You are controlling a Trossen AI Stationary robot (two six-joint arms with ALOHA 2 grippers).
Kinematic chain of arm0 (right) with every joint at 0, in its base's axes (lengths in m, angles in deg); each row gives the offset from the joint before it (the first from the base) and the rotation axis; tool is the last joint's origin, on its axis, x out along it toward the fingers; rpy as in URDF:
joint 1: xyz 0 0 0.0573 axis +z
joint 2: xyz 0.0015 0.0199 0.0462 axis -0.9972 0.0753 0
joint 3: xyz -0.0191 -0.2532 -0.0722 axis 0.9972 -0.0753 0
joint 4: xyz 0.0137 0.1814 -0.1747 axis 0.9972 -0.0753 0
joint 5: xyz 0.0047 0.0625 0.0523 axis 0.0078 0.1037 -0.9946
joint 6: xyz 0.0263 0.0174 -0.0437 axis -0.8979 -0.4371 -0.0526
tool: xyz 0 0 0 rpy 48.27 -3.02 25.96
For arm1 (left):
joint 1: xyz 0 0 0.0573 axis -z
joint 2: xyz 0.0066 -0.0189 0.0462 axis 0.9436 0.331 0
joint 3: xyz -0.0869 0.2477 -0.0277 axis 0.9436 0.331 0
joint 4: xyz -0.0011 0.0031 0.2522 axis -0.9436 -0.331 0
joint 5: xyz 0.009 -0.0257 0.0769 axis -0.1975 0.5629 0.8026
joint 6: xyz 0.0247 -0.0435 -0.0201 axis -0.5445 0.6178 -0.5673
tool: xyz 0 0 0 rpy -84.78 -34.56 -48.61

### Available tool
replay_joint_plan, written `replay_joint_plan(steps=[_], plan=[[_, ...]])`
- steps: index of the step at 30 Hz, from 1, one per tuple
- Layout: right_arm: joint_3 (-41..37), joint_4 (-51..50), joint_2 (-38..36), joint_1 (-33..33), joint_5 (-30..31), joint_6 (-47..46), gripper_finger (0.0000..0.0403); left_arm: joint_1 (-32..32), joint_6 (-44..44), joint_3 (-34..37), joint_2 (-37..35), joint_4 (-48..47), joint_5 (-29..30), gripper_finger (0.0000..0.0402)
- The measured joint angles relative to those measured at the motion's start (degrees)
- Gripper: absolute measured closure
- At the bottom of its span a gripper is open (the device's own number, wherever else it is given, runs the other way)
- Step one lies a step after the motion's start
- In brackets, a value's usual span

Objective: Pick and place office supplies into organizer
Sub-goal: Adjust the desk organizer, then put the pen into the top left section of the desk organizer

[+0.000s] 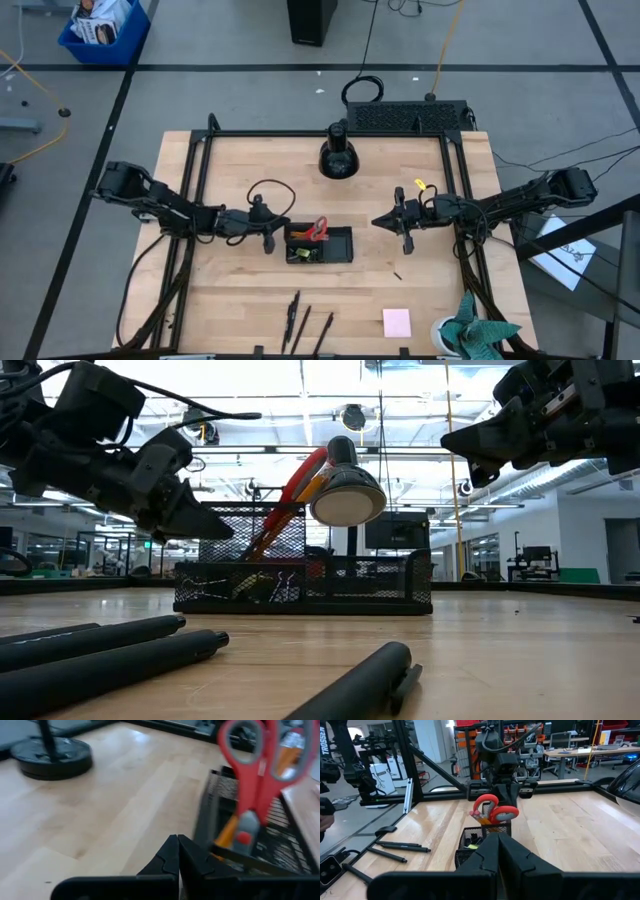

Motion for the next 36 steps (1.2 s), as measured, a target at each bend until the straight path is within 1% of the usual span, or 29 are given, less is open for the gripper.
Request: replay_joint_plan(steps=[4, 6, 8, 9, 11, 13, 15, 16, 18, 20, 22, 25, 31, 34, 36], plan=[[0.0, -0.4, -0.02, 0.0, 0.0, 0.0, 0.0403, -0.02, -2.21, 0.0, -2.13, -0.11, 4.47, 0.0399], [0.0, -0.44, 0.0, 0.0, 0.0, 0.0, 0.0403, -0.02, -2.49, -0.02, -4.73, -1.37, 5.74, 0.04], [0.0, -0.44, -0.02, 0.0, 0.0, 0.0, 0.0403, 0.28, -0.61, -0.33, -8.19, -4.84, 6.9, 0.0399], [0.0, -0.44, -0.02, 0.0, 0.0, -0.02, 0.0403, 0.84, 0.97, -1.08, -9.98, -8.63, 7.57, 0.04], [0.0, -0.46, -0.01, 0.0, 0.0, -0.01, 0.0403, 3.28, 4.76, -3.75, -13.67, -20.95, 9.52, 0.04], [0.0, -0.75, -0.02, 0.0, -0.01, -0.01, 0.0403, 6.84, 11.24, -8.71, -15.52, -37.41, 13.2, 0.04], [-0.01, -0.94, -0.01, 0.0, -0.05, -0.01, 0.0403, 11.34, 18.85, -15.03, -15.46, -54.73, 17.21, 0.04], [0.0, -0.94, -0.02, 0.0, -0.15, -0.01, 0.0403, 13.86, 22.68, -18.23, -14.79, -61.12, 18.51, 0.04], [0.0, -1.01, -0.02, 0.0, -0.17, -0.02, 0.0403, 18.55, 29.37, -24.6, -12.47, -70.27, 20.15, 0.0401], [0.0, -1.01, -0.01, 0.0, -0.2, -0.01, 0.0403, 22.82, 34.78, -30.05, -9.65, -76.86, 20.53, 0.0401], [-0.01, -1.03, -0.02, 0.0, -0.2, -0.02, 0.0403, 26.21, 39.66, -35.16, -6.08, -80.55, 20.6, 0.0401], [0.0, -1.36, -0.02, 0.0, -0.2, 0.0, 0.0403, 29.81, 46.12, -41.11, 0.06, -83.46, 19.35, 0.0401], [0.0, -1.34, 0.0, 0.0, -0.28, -0.39, 0.0403, 33.77, 54.89, -50.25, 13.29, -83.63, 11.0, 0.0401], [0.0, -2.0, 0.0, 0.0, -0.37, -1.27, 0.0403, 34.52, 59.73, -55.33, 19.23, -83.47, 5.86, 0.0401], [0.0, -2.84, 0.0, 0.0, -0.42, -2.11, 0.0403, 34.6, 61.01, -58.82, 23.0, -83.66, 4.45, 0.0401]])
